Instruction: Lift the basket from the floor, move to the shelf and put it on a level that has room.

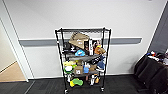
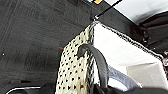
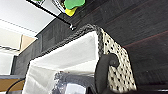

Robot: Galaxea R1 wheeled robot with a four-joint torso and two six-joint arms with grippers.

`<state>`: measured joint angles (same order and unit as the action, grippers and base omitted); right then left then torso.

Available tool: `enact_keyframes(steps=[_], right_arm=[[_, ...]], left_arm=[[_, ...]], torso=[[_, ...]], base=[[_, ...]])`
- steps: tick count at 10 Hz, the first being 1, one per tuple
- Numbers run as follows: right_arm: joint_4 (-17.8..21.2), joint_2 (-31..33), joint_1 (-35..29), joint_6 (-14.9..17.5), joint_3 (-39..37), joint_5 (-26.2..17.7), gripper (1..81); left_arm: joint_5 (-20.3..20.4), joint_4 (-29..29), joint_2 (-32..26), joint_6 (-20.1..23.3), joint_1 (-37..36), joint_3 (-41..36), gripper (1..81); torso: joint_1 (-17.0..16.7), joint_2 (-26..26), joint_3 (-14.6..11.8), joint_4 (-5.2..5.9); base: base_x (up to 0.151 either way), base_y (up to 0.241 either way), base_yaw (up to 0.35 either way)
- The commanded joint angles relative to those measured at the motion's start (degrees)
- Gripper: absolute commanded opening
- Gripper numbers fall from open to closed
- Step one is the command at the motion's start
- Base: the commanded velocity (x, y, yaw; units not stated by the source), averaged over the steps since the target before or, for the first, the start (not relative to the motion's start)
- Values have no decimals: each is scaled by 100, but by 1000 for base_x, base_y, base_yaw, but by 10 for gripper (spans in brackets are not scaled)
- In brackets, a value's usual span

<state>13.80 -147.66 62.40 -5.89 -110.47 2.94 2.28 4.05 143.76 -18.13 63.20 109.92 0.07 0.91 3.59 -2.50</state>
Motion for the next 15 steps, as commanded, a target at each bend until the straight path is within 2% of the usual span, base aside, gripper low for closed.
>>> enact_keyframes(steps=[1, 3, 8, 15], right_arm=[[-255, 191, -531, 8, 62, -136, 10], [-325, 217, -479, 0, 44, -162, 10], [-290, 121, -311, -26, -219, -144, 10], [-290, 41, -258, 0, -237, -75, 10]], left_arm=[[79, -211, -181, 2, -470, -138, 10], [211, -238, -190, 2, -417, -138, 10], [211, -238, -181, 2, -356, -94, 10], [211, -238, -181, 2, -338, -94, 10]], torso=[[0, 0, 0, 0], [0, 0, -2, 0], [0, 0, -5, 0], [-7, 9, -9, 0]], base=[[0, 0, 0], [0, 0, 0], [0, 0, 0], [93, 0, 0]])
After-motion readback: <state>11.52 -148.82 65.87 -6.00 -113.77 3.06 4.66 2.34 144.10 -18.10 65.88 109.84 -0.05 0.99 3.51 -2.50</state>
